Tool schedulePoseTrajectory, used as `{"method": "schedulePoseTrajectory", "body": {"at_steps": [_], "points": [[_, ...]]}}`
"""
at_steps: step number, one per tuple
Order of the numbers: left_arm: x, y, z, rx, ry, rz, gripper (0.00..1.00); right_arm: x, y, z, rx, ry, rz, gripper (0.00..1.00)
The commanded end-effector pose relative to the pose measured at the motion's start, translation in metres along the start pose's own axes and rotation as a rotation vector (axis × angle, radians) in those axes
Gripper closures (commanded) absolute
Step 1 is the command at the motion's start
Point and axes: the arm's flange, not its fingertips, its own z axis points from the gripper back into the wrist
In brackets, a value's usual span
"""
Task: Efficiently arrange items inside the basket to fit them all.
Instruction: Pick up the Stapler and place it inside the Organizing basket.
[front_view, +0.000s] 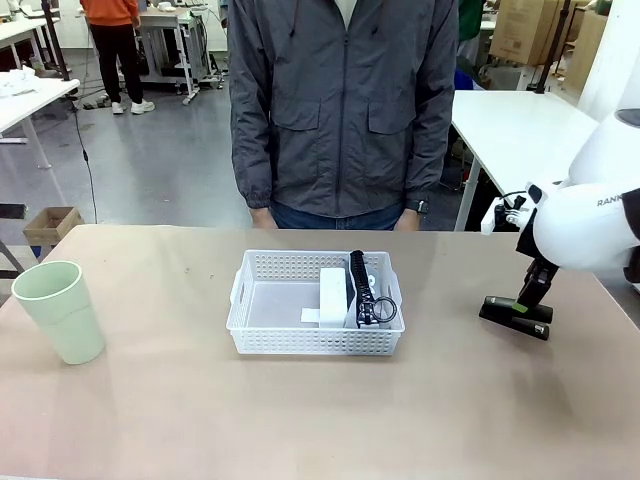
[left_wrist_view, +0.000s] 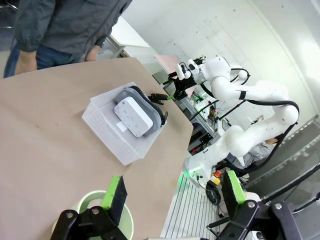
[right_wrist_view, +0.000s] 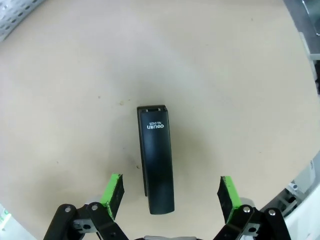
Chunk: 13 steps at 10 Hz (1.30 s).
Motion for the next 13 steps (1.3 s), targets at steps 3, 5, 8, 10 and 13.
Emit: {"method": "schedulePoseTrajectory", "body": {"at_steps": [3,5,8,10,13], "points": [[0.0,-0.003,0.002,-0.01,0.001,-0.013,0.0,0.009,-0.008,-0.001,0.031,0.023,-0.008,0.0],[0.0,-0.003,0.002,-0.01,0.001,-0.013,0.0,0.005,0.0,0.0,0.019,-0.007,0.005,0.0],[0.0,-0.003,0.002,-0.01,0.001,-0.013,0.0,0.006,0.0,-0.001,0.031,-0.007,0.005,0.0],[0.0,-0.003,0.002,-0.01,0.001,-0.013,0.0,0.005,-0.005,-0.014,0.065,0.027,0.006,0.0],[0.0,-0.003,0.002,-0.01,0.001,-0.013,0.0,0.011,-0.009,-0.038,0.087,0.073,0.018,0.0]]}}
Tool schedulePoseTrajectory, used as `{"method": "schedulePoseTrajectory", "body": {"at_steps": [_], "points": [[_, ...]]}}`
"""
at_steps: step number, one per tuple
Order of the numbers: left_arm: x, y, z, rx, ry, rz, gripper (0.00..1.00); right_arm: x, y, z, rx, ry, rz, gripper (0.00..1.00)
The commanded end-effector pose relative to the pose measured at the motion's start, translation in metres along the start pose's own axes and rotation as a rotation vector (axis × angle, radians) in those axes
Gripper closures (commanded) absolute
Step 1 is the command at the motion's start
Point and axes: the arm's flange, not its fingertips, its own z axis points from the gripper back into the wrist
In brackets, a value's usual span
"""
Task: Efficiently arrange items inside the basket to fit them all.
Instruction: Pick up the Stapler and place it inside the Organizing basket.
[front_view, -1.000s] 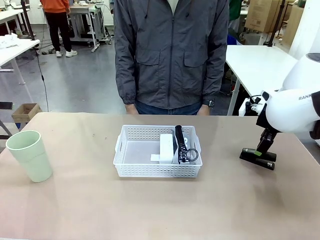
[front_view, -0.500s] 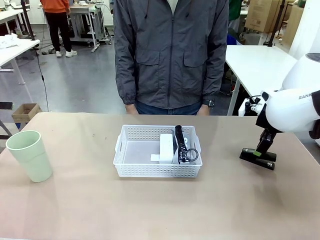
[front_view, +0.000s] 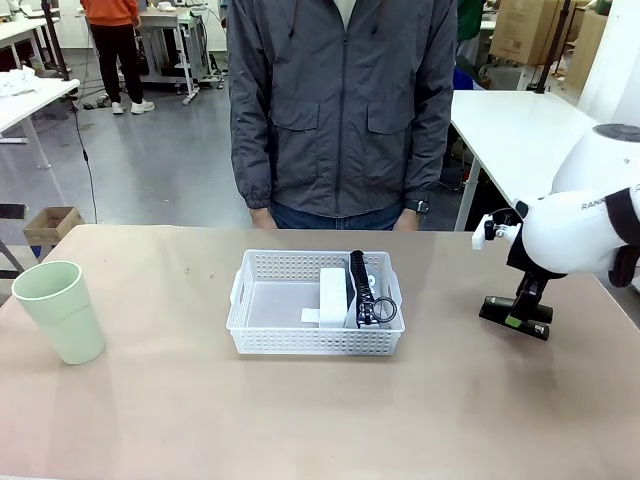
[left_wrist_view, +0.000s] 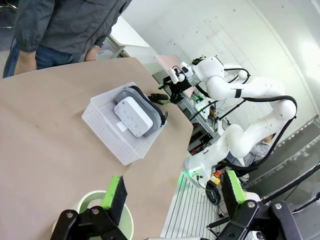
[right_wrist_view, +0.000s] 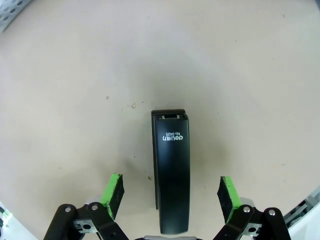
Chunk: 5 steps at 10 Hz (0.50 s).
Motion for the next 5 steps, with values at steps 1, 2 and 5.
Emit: {"method": "schedulePoseTrajectory", "body": {"at_steps": [1,2,5], "points": [[0.0,-0.003,0.002,-0.01,0.001,-0.013,0.0,0.009,-0.013,-0.014,0.023,0.041,-0.002,0.0],[0.0,-0.003,0.002,-0.01,0.001,-0.013,0.0,0.009,-0.014,-0.021,0.033,0.049,-0.004,0.0],[0.0,-0.003,0.002,-0.01,0.001,-0.013,0.0,0.008,-0.017,-0.026,-0.014,0.08,-0.026,0.0]]}}
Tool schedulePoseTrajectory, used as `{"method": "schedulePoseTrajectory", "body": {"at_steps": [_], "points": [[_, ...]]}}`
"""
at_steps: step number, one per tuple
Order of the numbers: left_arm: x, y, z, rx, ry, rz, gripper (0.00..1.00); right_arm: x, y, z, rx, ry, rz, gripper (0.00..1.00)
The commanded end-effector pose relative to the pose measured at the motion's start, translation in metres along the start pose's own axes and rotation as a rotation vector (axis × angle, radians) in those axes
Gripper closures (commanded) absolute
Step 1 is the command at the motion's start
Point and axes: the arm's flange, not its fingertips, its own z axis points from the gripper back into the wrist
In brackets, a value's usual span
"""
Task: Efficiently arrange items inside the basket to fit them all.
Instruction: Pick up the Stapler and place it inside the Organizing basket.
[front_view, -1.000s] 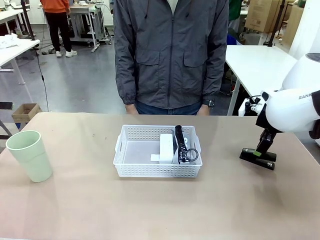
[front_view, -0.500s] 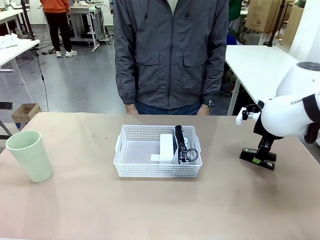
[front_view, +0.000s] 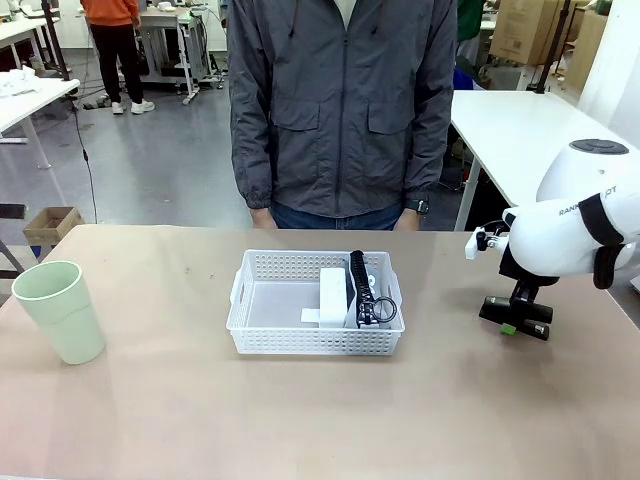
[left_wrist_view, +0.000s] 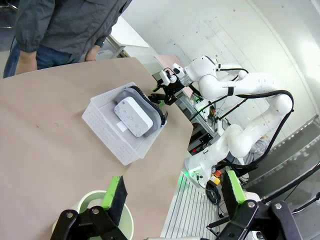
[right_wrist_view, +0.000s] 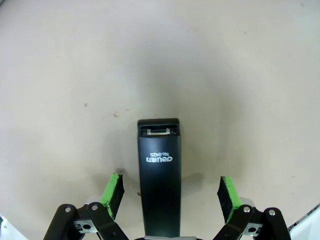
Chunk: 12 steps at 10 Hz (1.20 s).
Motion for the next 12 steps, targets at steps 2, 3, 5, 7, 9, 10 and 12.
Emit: {"method": "schedulePoseTrajectory", "body": {"at_steps": [2,3,5,7,9,10,12], "points": [[-0.0004,-0.0026,0.0019,-0.01,0.001,-0.013,0.0,0.0013,-0.0037,0.0026,-0.074,0.035,-0.008,0.0],[-0.0004,-0.0026,0.0019,-0.01,0.001,-0.013,0.0,0.0003,-0.0038,0.0,-0.105,0.06,0.012,0.0],[-0.0004,-0.0026,0.0019,-0.01,0.001,-0.013,0.0,0.0025,-0.0038,-0.0017,-0.08,0.1,0.016,0.5],[-0.0004,-0.0026,0.0019,-0.01,0.001,-0.013,0.0,0.0029,-0.0038,-0.0024,-0.069,0.096,0.017,1.0],[-0.0004,-0.0026,0.0019,-0.01,0.001,-0.013,0.0,0.0046,-0.0036,-0.0037,-0.061,0.091,0.029,1.0],[-0.0004,-0.0026,0.0019,-0.01,0.001,-0.013,0.0,0.0052,-0.0037,-0.0039,-0.058,0.092,0.031,0.96],[-0.0004,-0.0026,0.0019,-0.01,0.001,-0.013,0.0,0.0054,-0.0047,-0.0049,-0.053,0.096,0.02,1.0]]}}
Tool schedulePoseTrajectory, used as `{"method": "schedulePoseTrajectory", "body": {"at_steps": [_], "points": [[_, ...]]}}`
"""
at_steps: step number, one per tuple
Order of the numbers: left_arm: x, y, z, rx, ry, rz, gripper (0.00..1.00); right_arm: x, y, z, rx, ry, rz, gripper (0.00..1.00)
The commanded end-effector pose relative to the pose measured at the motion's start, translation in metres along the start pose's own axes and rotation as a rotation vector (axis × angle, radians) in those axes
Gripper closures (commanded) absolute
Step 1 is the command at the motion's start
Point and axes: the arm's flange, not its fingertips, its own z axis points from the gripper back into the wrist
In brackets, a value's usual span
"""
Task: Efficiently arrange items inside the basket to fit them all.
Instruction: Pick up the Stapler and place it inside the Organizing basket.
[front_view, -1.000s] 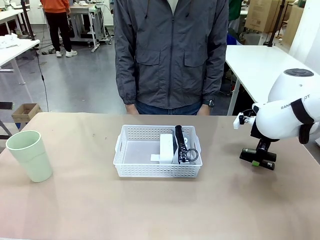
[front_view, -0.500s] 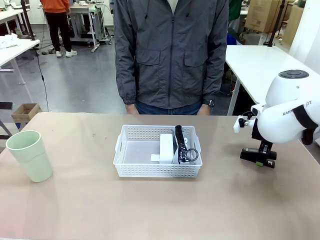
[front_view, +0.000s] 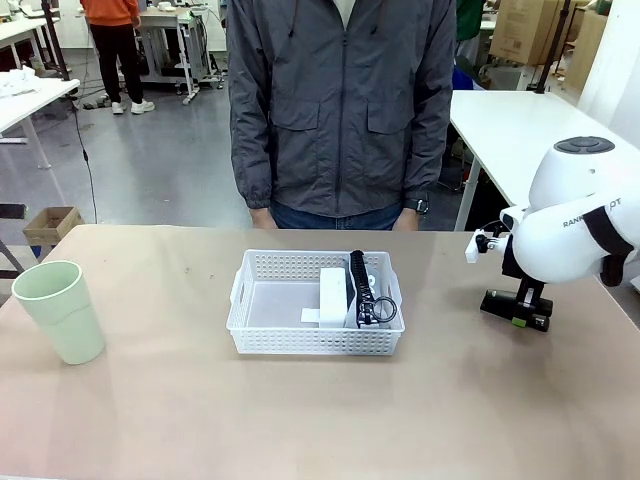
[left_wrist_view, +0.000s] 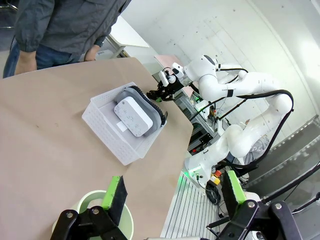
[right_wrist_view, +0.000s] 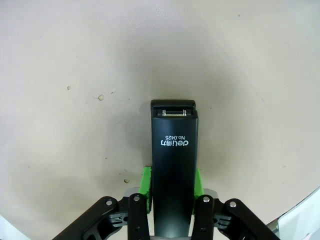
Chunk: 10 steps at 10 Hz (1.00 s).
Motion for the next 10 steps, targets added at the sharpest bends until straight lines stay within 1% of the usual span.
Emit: {"method": "schedulePoseTrajectory", "body": {"at_steps": [1,3,4,5,6,7,8,10], "points": [[0.0,-0.003,0.002,-0.01,0.001,-0.013,0.0,0.005,-0.003,-0.005,0.004,0.016,-0.021,1.0],[0.0,-0.003,0.002,-0.01,0.001,-0.013,0.0,0.004,-0.003,-0.005,0.015,0.01,-0.022,1.0],[0.0,-0.003,0.002,-0.01,0.001,-0.013,0.0,0.002,-0.004,-0.002,0.035,-0.012,-0.046,1.0],[0.0,-0.003,0.002,-0.01,0.001,-0.013,0.0,-0.002,-0.007,0.004,0.103,-0.079,-0.128,1.0],[0.0,-0.003,0.002,-0.01,0.001,-0.013,0.0,-0.01,-0.009,0.01,0.129,-0.085,-0.162,1.0],[0.0,-0.003,0.002,-0.01,0.001,-0.013,0.0,-0.017,-0.009,0.017,0.149,-0.12,-0.188,1.0],[0.0,-0.003,0.002,-0.01,0.001,-0.013,0.0,-0.02,-0.004,0.026,0.176,-0.178,-0.183,1.0],[0.0,-0.003,0.002,-0.01,0.001,-0.013,0.0,-0.011,0.008,0.054,0.296,-0.289,-0.314,1.0]]}}
